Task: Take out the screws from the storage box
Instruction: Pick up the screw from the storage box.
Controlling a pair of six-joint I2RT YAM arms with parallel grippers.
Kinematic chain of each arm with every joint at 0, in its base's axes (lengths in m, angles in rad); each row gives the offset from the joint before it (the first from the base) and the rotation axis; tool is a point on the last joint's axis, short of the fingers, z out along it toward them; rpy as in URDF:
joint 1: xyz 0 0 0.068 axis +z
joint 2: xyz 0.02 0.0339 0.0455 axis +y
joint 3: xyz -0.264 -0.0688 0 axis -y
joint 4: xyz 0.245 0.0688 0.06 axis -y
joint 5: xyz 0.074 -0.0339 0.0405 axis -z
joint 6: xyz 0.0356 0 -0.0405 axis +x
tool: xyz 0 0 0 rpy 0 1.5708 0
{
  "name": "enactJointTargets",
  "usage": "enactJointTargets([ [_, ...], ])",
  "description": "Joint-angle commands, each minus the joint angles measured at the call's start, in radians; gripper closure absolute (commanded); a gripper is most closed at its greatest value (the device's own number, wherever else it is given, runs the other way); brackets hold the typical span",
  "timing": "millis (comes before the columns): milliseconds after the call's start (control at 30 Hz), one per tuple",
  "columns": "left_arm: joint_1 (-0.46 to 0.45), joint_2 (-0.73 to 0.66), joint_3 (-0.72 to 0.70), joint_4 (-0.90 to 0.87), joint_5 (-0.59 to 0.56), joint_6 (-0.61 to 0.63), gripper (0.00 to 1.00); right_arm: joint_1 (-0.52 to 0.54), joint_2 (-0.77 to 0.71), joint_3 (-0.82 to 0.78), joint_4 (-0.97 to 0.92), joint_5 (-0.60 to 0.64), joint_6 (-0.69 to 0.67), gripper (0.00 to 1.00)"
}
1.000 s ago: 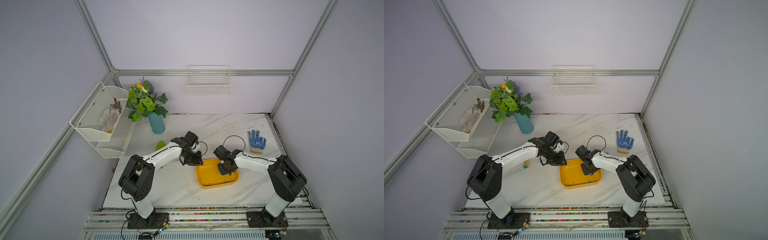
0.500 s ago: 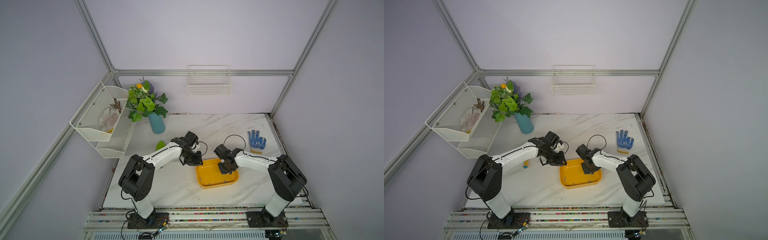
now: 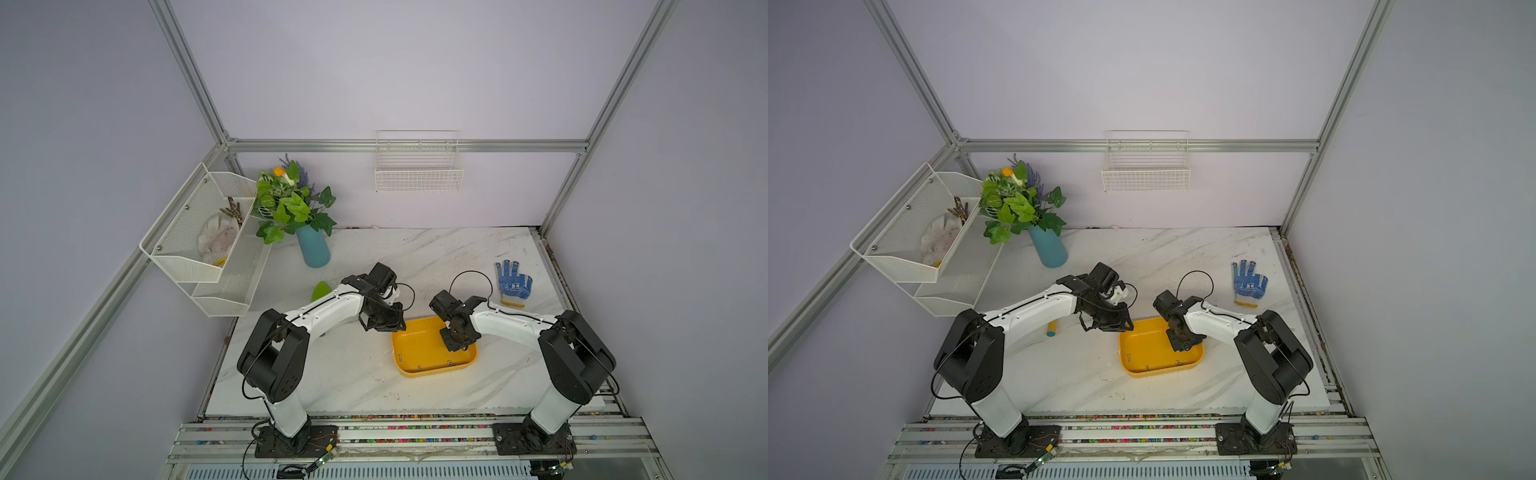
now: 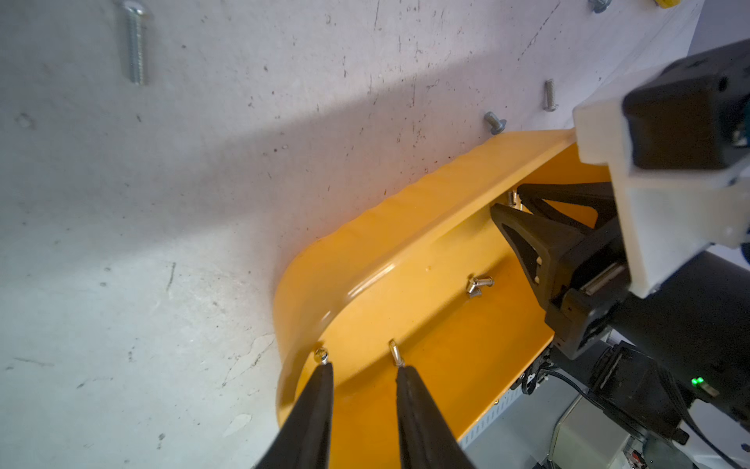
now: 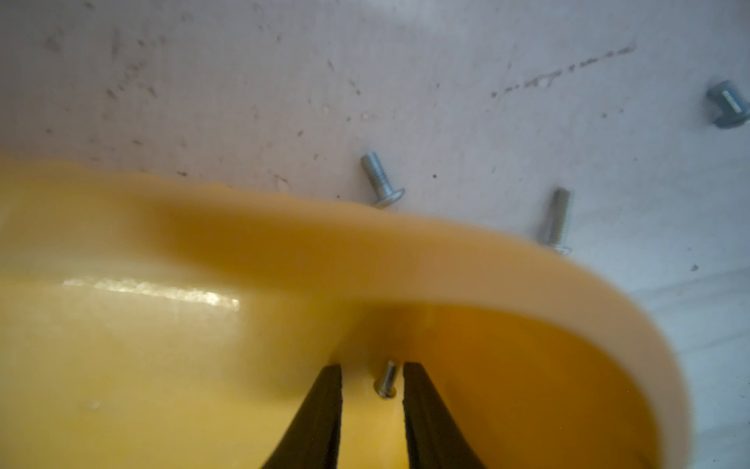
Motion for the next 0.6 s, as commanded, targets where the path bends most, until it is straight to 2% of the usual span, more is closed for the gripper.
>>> enactJointTargets([
  [0,0.003,0.015,0.028,-0.027,-0.001,0.014,0.68,-0.001,-0.023,0.026,-0.025,0.032,0.018,0.67],
  [567,0.003,0.023,0.032,-0.027,0.008,0.012,0.68,0.006,-0.026,-0.032,-0.039,-0.030,0.090,0.68],
])
